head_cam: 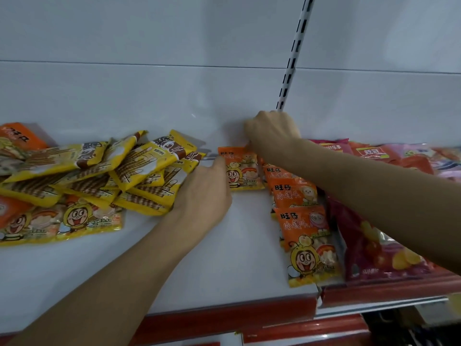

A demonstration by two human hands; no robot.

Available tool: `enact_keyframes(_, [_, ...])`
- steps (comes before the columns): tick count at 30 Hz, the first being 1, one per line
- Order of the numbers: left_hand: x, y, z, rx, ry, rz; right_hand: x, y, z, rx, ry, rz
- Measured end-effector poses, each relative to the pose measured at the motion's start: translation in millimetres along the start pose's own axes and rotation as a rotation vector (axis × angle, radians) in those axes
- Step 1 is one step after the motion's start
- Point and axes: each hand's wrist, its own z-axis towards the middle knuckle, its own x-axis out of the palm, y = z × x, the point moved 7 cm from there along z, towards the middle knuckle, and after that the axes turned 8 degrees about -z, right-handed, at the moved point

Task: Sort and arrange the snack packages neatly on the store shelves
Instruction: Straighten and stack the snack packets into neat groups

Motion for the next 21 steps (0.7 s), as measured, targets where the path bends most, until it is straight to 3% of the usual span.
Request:
enact_keyframes(7, [-84,9,-59,0.115,-0.064,-0.105,-60,-1,-25,0.076,-0.227,0.440])
enact_keyframes(13, [-170,90,-93,0.053,-0.292,-0.055,-131,102,-26,-0.125,-0.373,0.591])
enact_keyframes(21, [-247,236,-148,-0.221,-0.411,-0.035,-192,246,4,-0.381,-0.406,0.698])
